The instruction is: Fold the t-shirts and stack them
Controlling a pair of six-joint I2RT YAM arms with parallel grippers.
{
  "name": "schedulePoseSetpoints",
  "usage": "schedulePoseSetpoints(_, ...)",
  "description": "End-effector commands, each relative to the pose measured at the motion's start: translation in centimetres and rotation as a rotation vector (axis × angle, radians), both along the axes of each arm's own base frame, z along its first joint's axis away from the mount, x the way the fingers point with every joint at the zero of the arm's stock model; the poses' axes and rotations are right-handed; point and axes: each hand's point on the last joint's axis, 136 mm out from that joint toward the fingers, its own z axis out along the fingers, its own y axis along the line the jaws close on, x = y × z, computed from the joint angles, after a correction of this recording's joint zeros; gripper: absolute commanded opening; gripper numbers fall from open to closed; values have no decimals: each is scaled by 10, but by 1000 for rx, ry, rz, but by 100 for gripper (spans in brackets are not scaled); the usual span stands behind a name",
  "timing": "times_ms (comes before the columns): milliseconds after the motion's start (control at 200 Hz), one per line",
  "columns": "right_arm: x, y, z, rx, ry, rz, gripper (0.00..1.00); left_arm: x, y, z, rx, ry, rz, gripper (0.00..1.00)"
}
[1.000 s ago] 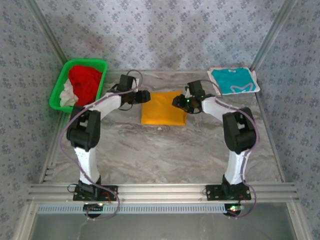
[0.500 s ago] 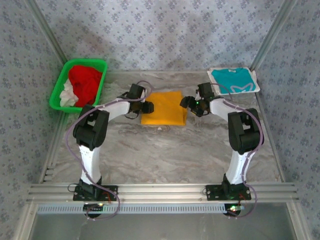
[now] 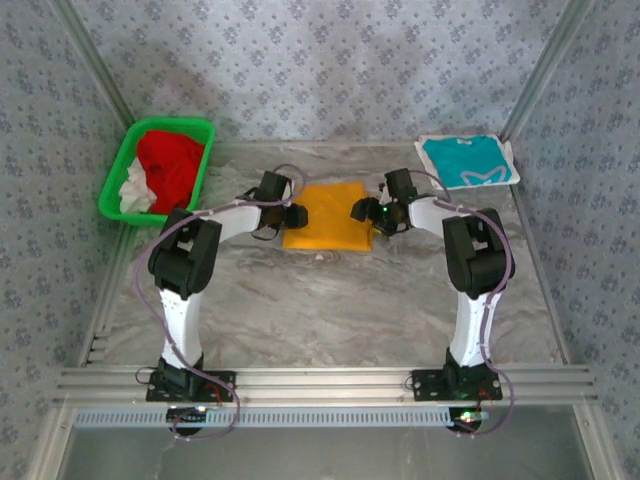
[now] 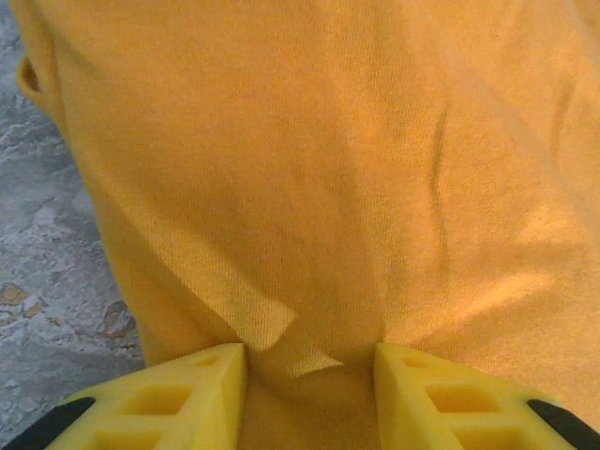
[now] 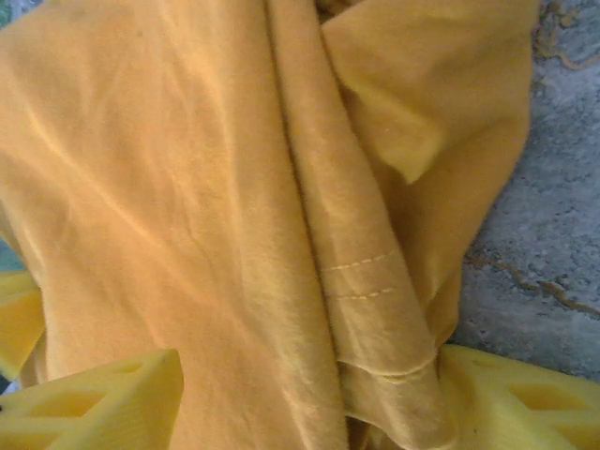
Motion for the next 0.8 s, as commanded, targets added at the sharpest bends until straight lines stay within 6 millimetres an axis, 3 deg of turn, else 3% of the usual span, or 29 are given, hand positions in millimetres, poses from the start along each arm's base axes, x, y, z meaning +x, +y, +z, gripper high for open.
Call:
schedulePoseSetpoints(0, 2, 29, 6, 47, -22, 66, 69, -11, -8, -19, -6, 49, -16, 39)
schedulePoseSetpoints(65, 6, 33, 10, 43, -33, 71, 65, -11, -10, -18, -12, 45, -19, 39)
schedulePoseSetpoints(230, 15, 29, 9, 21, -35, 27, 42, -10, -11, -14, -14, 35, -19, 39)
schedulePoseSetpoints(300, 18, 22, 8, -2, -41, 5, 23, -11, -8, -12, -4, 30, -13, 40)
schedulePoseSetpoints(395, 22, 6, 5, -69, -46, -6, 1, -11, -1, -6, 32, 17, -2, 52)
schedulePoseSetpoints(445, 26, -2, 4, -99, -49, 1, 0, -10, 4, 2, 53, 3, 10, 61)
schedulePoseSetpoints(545, 32, -21, 3, -176, -52, 28, 0, -10, 13, 42, 55, -70, 27, 74)
schedulePoseSetpoints(645, 39, -45, 9, -295, -66, 56, 0, -19, 21, 113, 53, -165, 22, 79)
schedulePoseSetpoints(730, 48, -63, 22, -412, -114, 85, 0, -37, 38, 170, 83, -280, 38, 84)
schedulePoseSetpoints(794, 55, -73, 31, -477, -118, 110, 0, -51, 54, 195, 93, -345, 61, 88)
